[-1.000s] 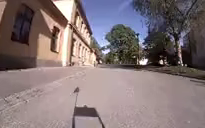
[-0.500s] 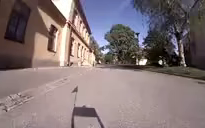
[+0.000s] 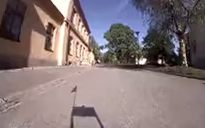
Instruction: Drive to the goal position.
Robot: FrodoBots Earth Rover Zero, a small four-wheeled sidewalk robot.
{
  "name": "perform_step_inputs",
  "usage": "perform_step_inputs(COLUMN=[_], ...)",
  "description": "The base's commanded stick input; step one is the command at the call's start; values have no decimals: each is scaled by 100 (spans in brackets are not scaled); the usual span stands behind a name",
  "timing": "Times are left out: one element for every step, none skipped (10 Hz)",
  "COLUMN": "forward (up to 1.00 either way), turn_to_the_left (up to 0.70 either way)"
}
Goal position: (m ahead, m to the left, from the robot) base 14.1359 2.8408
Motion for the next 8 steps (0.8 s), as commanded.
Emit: perform_step_inputs(forward=[85, 85, 85, 85, 85, 85, 85, 85], turn_to_the_left=[0, 0, 0, 0, 0, 0, 0, 0])
